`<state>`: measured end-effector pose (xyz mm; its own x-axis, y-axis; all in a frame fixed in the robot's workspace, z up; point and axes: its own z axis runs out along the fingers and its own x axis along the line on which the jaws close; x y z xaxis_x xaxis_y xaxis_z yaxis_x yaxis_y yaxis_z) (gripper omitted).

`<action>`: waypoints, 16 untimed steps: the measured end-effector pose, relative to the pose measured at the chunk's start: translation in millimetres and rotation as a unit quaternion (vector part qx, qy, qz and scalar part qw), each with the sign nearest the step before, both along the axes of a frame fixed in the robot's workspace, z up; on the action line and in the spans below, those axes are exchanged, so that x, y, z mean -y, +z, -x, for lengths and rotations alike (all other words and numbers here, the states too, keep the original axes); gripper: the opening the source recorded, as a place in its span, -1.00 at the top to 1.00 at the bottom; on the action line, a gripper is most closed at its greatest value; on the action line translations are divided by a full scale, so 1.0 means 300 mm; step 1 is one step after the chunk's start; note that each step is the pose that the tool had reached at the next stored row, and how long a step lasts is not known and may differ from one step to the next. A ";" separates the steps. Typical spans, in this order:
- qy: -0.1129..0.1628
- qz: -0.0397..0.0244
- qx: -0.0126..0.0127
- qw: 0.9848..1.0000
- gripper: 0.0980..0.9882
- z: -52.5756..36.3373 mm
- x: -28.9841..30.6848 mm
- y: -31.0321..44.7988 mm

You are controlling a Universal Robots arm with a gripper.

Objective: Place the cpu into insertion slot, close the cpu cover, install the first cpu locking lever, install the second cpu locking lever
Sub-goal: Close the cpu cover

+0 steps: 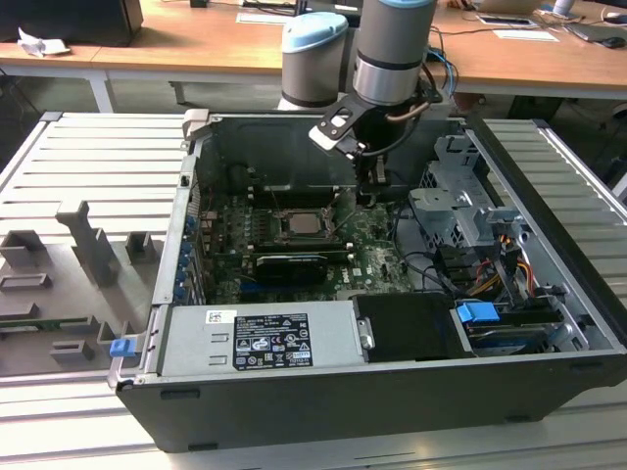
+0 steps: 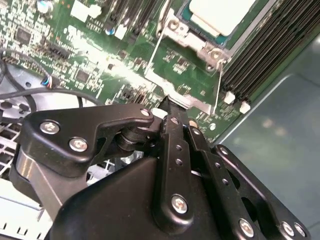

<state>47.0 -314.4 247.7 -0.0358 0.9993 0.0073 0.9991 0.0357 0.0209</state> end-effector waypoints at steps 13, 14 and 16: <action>0.000 0.000 0.000 1.000 0.98 0.097 0.000 -0.001; 0.000 0.000 0.000 1.000 0.98 0.103 0.000 -0.001; 0.000 0.000 0.000 1.000 0.98 0.115 0.000 -0.001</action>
<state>12.5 -314.4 247.3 -0.0359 0.9993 0.0074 0.9991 0.0357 0.0210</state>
